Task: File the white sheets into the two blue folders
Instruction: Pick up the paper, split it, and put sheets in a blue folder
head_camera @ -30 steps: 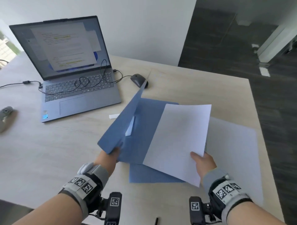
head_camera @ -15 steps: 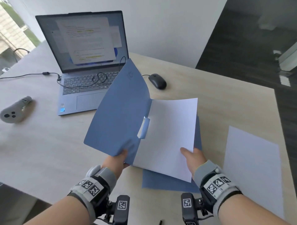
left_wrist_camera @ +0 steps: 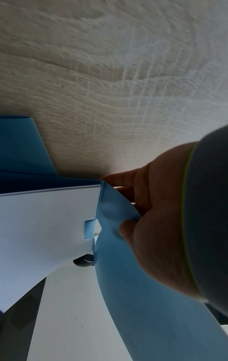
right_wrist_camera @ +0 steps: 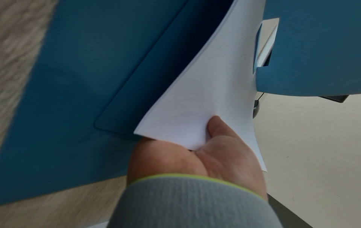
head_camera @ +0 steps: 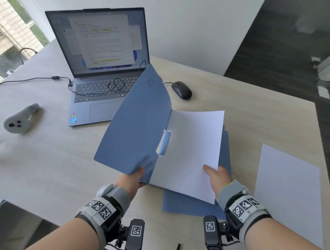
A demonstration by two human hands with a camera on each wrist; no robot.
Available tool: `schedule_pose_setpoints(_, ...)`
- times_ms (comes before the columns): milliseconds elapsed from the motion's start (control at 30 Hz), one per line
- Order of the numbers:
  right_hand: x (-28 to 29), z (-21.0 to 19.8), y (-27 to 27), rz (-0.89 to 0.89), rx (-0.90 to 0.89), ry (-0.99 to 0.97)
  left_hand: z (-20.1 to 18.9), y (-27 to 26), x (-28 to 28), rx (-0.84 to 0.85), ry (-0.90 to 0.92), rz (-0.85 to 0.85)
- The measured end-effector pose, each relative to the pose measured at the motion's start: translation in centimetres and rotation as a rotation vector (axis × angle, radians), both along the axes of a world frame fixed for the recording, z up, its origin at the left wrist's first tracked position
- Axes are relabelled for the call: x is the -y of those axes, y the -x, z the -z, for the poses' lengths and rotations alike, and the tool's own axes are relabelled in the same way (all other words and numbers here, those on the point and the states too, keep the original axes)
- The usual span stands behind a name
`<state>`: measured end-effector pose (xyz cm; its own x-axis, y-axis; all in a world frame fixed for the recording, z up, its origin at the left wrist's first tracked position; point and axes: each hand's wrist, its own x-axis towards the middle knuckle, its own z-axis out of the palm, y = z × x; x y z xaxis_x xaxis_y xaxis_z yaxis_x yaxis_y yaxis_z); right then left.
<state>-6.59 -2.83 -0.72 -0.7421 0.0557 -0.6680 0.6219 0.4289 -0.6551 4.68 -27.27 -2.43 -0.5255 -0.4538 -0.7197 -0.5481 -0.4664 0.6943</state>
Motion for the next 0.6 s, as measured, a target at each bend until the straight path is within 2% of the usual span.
schedule_pose_setpoints(167, 0.0, 0.3, 0.3, 0.016, 0.012, 0.012, -0.5, 0.1, 0.0, 0.04, 0.032, 0.003)
schedule_pose_setpoints(233, 0.1, 0.3, 0.3, 0.024, 0.008, 0.034, -1.0, 0.0, 0.0, 0.038, 0.057, 0.059)
schedule_pose_setpoints(333, 0.2, 0.2, 0.4, 0.015, 0.018, 0.034, -1.0, -0.5, 0.3, 0.086, 0.144, 0.256)
schedule_pose_setpoints(367, 0.0, 0.6, 0.6, 0.01, 0.015, 0.034, -0.3, -0.7, 0.5, 0.108, 0.21, 0.378)
schedule_pose_setpoints(467, -0.1, 0.9, 0.9, -0.026, 0.013, 0.059, -1.7, -0.7, 0.2, 0.196, 0.383, 0.712)
schedule_pose_setpoints(500, -0.2, 1.1, 1.1, -0.037, 0.013, 0.06, -2.3, -0.7, 0.1, 0.21, 0.392, 0.763)
schedule_pose_setpoints(600, 0.0, 0.5, 1.2, -0.039, 0.029, 0.11, -1.2, -0.6, 0.6, 0.055, 0.334, 0.816)
